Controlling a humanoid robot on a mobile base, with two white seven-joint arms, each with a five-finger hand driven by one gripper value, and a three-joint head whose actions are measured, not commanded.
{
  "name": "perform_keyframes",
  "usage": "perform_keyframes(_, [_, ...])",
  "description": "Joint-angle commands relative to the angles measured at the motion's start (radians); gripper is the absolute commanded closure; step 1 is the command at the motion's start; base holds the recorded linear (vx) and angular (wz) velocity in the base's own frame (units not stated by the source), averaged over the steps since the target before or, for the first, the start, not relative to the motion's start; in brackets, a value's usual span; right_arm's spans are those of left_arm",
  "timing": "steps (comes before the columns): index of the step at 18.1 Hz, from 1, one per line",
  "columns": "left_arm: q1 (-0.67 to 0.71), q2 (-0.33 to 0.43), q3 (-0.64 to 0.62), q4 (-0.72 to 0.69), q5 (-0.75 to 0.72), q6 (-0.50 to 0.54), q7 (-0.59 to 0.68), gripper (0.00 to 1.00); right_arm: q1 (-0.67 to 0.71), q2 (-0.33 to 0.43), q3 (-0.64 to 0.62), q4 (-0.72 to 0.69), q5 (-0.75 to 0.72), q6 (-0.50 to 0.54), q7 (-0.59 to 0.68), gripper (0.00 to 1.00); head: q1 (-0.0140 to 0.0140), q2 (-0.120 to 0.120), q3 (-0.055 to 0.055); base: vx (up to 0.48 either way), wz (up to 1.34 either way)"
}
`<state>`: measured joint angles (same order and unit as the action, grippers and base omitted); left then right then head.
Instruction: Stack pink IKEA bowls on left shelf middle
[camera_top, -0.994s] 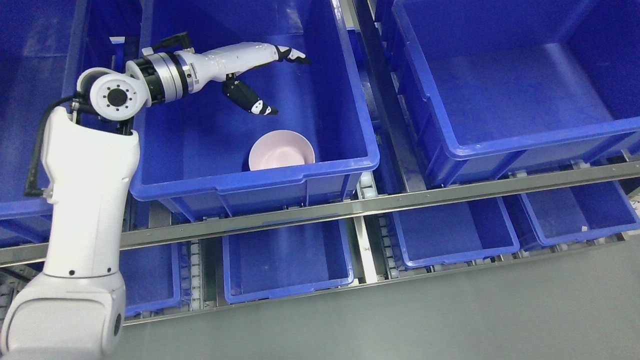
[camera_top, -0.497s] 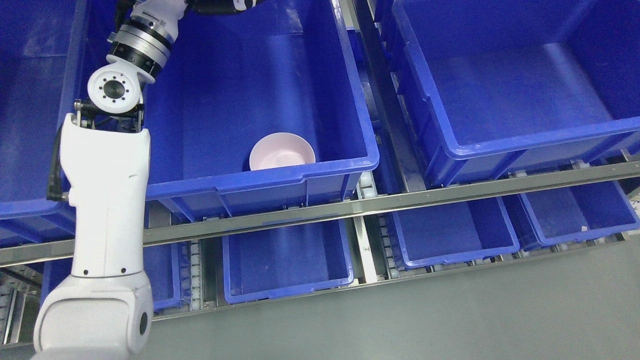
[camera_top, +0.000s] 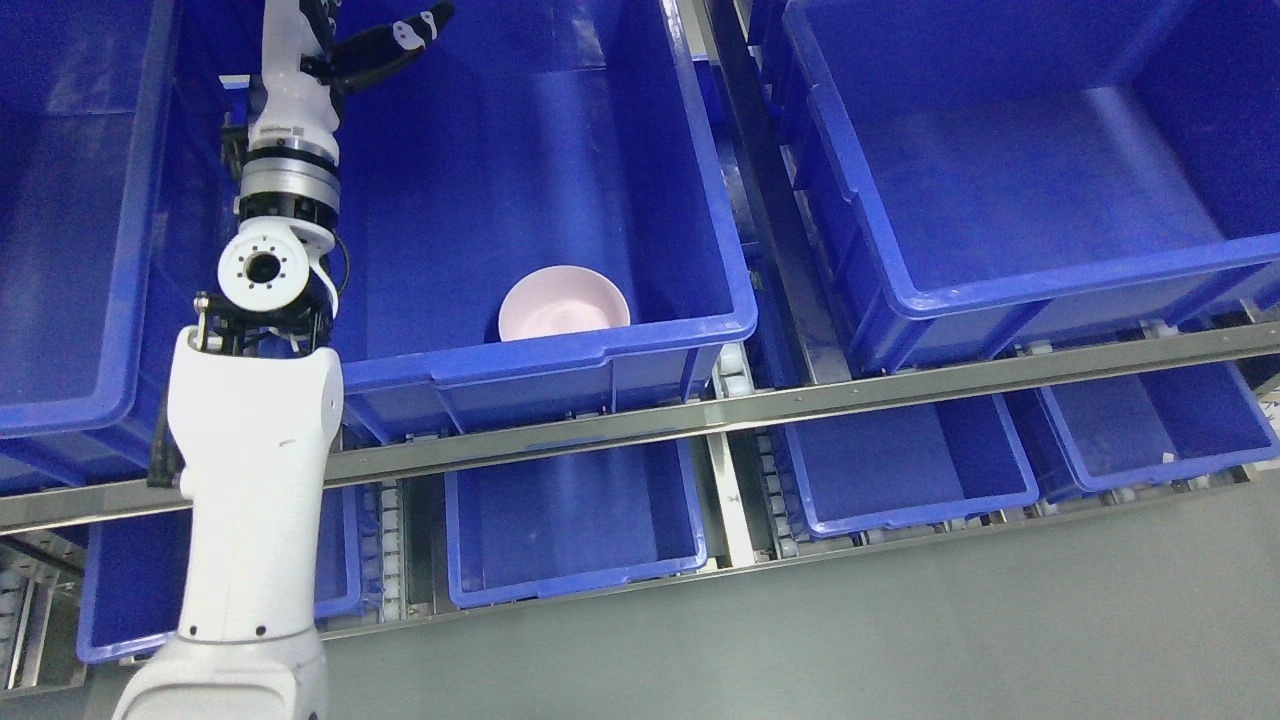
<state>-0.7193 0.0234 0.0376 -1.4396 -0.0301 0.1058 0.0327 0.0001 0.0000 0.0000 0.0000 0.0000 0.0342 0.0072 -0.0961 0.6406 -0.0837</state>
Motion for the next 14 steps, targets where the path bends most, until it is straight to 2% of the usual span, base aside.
perform_keyframes(1, [0.139, -0.006, 0.073, -0.214, 0.009, 0.011, -0.019, 0.00, 0.029, -0.017, -0.011, -0.034, 0.000, 0.000, -0.001, 0.00, 0.0000, 0.000, 0.000, 0.000, 0.00])
perform_keyframes(6, [0.118, -0.006, 0.073, -0.214, 0.009, 0.009, -0.017, 0.00, 0.029, -0.017, -0.011, -0.034, 0.000, 0.000, -0.001, 0.00, 0.0000, 0.000, 0.000, 0.003, -0.02])
perform_keyframes(8, [0.054, -0.006, 0.073, -0.212, 0.009, 0.012, -0.017, 0.00, 0.029, -0.017, -0.011, -0.034, 0.000, 0.000, -0.001, 0.00, 0.0000, 0.000, 0.000, 0.000, 0.00])
perform_keyframes(10, [0.000, -0.006, 0.073, -0.214, 0.007, 0.061, -0.017, 0.00, 0.029, -0.017, -0.011, -0.034, 0.000, 0.001, -0.001, 0.00, 0.0000, 0.000, 0.000, -0.005, 0.00])
perform_keyframes(14, [-0.022, -0.006, 0.073, -0.214, 0.007, 0.077, -0.016, 0.00, 0.029, -0.017, -0.011, -0.034, 0.000, 0.000, -0.001, 0.00, 0.0000, 0.000, 0.000, 0.001, 0.00])
